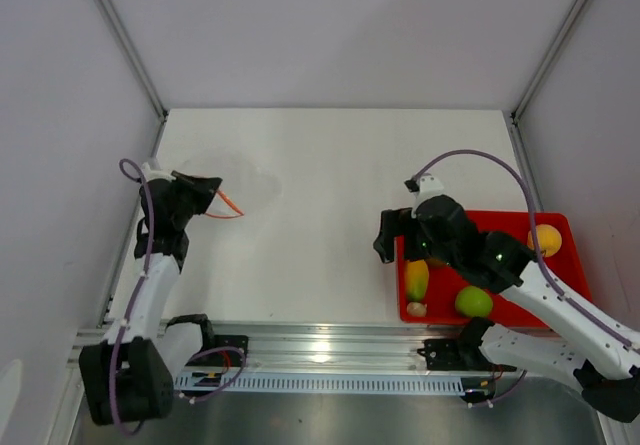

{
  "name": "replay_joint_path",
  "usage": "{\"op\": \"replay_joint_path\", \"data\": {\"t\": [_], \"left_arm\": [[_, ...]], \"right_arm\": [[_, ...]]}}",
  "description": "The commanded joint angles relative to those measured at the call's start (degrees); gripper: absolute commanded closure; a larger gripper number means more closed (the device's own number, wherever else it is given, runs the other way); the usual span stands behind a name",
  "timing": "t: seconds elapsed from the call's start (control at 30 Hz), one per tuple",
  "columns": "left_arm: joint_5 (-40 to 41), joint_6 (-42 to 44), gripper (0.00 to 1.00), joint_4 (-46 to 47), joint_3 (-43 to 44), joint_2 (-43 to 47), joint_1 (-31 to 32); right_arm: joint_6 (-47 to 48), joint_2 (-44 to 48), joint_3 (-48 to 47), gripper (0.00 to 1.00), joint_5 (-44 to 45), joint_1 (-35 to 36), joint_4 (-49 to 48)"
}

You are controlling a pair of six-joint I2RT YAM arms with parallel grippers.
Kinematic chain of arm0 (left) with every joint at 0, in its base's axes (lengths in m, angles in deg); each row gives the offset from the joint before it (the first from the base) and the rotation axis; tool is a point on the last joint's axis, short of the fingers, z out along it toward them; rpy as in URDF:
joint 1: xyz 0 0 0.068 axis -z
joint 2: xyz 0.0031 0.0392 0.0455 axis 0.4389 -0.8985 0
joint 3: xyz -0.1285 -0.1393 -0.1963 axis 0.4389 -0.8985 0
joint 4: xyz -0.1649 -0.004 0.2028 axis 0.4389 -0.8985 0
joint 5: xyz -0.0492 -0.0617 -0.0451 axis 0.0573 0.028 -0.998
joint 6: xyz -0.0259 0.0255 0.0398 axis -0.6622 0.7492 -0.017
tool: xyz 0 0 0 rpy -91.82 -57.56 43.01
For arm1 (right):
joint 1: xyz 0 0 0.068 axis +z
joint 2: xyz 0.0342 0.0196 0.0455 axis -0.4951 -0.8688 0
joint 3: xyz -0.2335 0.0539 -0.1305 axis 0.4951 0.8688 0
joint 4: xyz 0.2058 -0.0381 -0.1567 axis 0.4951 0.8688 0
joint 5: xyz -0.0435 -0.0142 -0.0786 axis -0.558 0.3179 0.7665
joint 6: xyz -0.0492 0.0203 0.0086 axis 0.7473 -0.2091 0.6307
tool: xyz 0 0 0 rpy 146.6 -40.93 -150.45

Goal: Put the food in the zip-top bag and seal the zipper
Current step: Open the zipper of the food storage bag.

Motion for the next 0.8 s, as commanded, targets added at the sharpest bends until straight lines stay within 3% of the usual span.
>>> {"op": "replay_joint_path", "data": {"t": [0.0,0.2,0.43,0.67,0.77], "left_arm": [[4.23,7.6,0.99,-13.55,4.53,9.01,9.06],[4.4,12.96,1.0,-24.46,6.9,20.8,19.36],[7.89,13.76,0.99,-33.08,7.43,27.13,30.18],[14.67,10.69,0.99,-36.51,8.4,28.29,41.86],[18.7,7.19,1.0,-32.58,5.78,28.55,47.92]], "right_arm": [[-2.71,-1.64,-3.81,0.01,11.92,7.76,-2.82],[-9.04,-7.97,-5.83,0.01,20.44,19.89,-3.17],[-14.06,-13.68,-10.22,0.01,29.76,32.37,-5.62],[-13.54,-18.17,-18.4,0.07,29.95,36.42,-4.49],[-12.04,-20.19,-20.15,0.1,30.47,37.57,-5.37]]}}
